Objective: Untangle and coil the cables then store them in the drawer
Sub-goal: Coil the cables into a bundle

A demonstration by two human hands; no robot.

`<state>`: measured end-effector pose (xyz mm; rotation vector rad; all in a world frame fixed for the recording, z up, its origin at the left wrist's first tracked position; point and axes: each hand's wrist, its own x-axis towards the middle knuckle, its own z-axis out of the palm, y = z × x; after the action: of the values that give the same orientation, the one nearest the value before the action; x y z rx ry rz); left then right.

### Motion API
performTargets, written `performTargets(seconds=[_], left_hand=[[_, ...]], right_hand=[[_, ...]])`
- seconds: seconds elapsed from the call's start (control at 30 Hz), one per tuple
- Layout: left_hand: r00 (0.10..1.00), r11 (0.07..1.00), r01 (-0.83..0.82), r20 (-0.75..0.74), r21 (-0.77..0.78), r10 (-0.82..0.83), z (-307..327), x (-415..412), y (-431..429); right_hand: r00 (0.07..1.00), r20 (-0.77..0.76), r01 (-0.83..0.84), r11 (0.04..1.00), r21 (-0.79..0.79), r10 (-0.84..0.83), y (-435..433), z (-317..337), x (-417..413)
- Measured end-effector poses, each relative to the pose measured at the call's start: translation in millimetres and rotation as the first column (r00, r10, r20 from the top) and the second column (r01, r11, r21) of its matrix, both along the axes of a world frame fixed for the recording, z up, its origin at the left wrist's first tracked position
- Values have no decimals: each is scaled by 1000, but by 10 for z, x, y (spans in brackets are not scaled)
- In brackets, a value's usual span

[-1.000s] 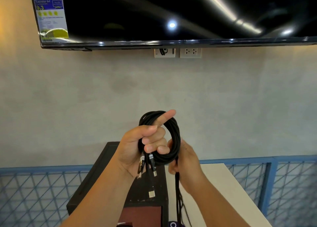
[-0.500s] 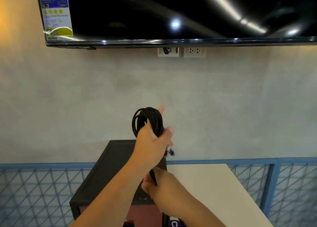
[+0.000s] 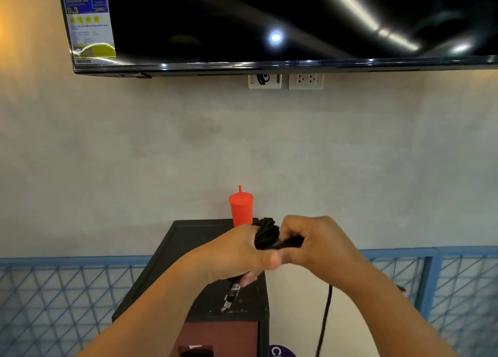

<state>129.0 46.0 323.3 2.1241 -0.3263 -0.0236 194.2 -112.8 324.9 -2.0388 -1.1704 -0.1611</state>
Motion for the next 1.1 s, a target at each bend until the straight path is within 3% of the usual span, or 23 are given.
performTargets(seconds=[0.1, 0.2, 0.37, 0.5, 0.63, 0.73, 0.87, 0.97, 1.1], left_hand=[[991, 990, 88, -93, -107, -98, 29, -29, 8], [978, 932, 138, -101, -334, -181, 47, -80, 16], [943, 773, 241, -47, -587, -330, 16, -104, 23], [887, 640, 341, 10, -689, -462, -17, -49, -4], [817, 496, 433, 96, -752, -568, -1, -3, 16], [859, 530, 392, 93, -752, -503, 14, 7, 24], [987, 675, 144, 53, -723, -155, 2, 11, -8], [1000, 625, -11, 2, -781, 21, -13, 6, -19], [999, 569, -34, -9, -821, 47, 11, -45, -62]], right_hand=[[999, -31, -23, 996, 90, 26, -43, 64, 74], [989, -134, -26, 975, 223, 57, -53, 41, 192], [888, -308, -228, 909, 348, 341, -9, -106, 197], [883, -336, -209, 915, 345, 328, 42, -141, 116], [806, -487, -158, 915, 371, 337, 71, -192, -42], [774, -540, -114, 911, 397, 332, 104, -226, -112], [804, -563, 88, 900, 428, 189, 147, -191, -80], [835, -536, 130, 903, 408, 122, 144, -190, -30], [833, -485, -10, 885, 465, 264, 146, -235, -22]])
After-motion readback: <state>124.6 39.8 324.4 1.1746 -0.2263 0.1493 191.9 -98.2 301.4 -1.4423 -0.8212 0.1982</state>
